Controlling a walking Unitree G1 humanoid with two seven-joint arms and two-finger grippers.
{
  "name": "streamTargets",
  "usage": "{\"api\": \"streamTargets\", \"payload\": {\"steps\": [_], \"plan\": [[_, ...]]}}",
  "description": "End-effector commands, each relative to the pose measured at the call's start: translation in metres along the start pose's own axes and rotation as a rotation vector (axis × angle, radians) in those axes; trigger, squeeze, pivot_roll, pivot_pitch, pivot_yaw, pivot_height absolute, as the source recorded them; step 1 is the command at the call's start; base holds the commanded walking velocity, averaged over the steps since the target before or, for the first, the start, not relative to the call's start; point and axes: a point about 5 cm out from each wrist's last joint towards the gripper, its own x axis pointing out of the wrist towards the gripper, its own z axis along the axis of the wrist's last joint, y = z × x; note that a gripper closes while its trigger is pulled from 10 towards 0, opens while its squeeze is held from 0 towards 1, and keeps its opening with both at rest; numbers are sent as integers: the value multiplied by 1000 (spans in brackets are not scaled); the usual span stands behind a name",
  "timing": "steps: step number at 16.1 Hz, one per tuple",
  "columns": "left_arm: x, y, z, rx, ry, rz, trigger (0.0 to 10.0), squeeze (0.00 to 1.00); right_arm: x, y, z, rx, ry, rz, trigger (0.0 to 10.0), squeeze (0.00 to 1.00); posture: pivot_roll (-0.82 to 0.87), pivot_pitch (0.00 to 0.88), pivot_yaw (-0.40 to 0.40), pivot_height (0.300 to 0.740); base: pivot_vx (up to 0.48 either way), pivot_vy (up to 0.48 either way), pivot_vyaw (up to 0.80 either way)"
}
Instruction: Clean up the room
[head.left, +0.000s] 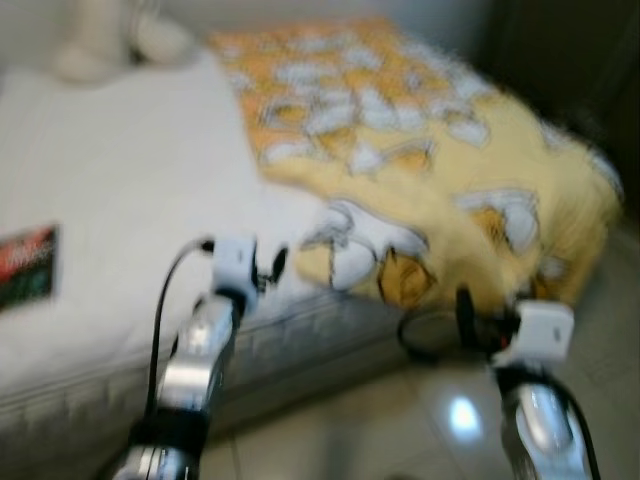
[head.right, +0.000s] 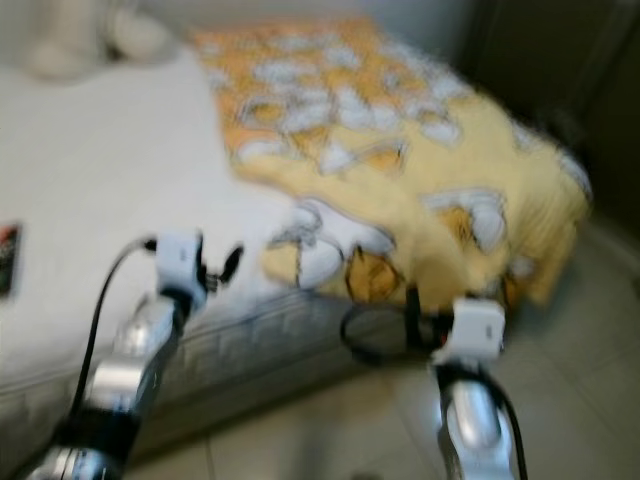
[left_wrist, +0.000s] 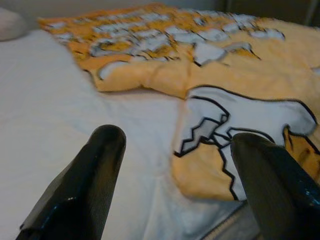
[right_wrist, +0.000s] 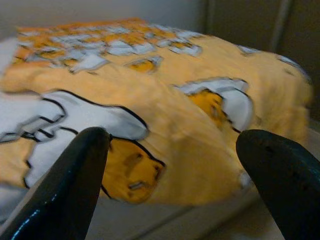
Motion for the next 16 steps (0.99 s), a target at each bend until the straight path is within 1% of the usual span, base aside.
{"api": "streamTargets", "payload": {"steps": [1,2,3,4,5,6,7,8,9,10,13,15,16], "plan": [[2,0,-1,-22,15,42,10000,1000,2,-1,0,-32,11,-13,10000,0,-153,0,53,732,0,0,0],[0,7,-5,-101,28,107,10000,1000,3,-3,2,-21,2,-16,10000,0,-158,1,51,732,0,0,0],[-2,10,-8,-107,39,138,10000,1000,3,-4,4,-28,0,-16,10000,0,-162,3,48,732,0,0,0],[-6,9,-13,-77,66,128,10000,1000,3,-6,7,-39,-8,-19,10000,0,-161,3,45,732,0,0,0],[-7,5,-16,-85,74,114,10000,1000,3,-6,7,-42,-6,-17,10000,0,-161,1,42,732,0,0,0],[-6,3,-14,-60,61,115,10000,0,4,-6,6,-39,-5,-13,10000,0,-158,0,38,732,0,0,0],[-2,-1,-9,-74,46,85,10000,0,7,-3,10,-43,-30,5,10000,0,-157,0,39,732,0,0,0],[-1,-2,-8,-85,48,74,10000,0,8,1,10,-53,-25,25,10000,0,-158,0,39,732,409,-247,0],[1,0,-8,-95,49,89,10000,0,9,2,10,-61,-21,36,10000,0,-160,0,40,732,412,-244,0],[1,0,-8,-99,49,95,10000,0,9,3,10,-62,-21,37,10000,0,-160,0,40,732,412,-244,0],[3,1,-8,-99,58,90,10000,0,9,1,9,-67,-18,31,10000,0,-166,0,45,732,415,0,-625],[4,1,-8,-119,67,97,10000,0,9,0,8,-72,-8,18,10000,0,-166,0,44,728,416,0,0],[4,1,-9,-144,76,107,10000,0,9,0,7,-69,-6,18,10000,0,-166,0,44,728,416,0,0]]}}
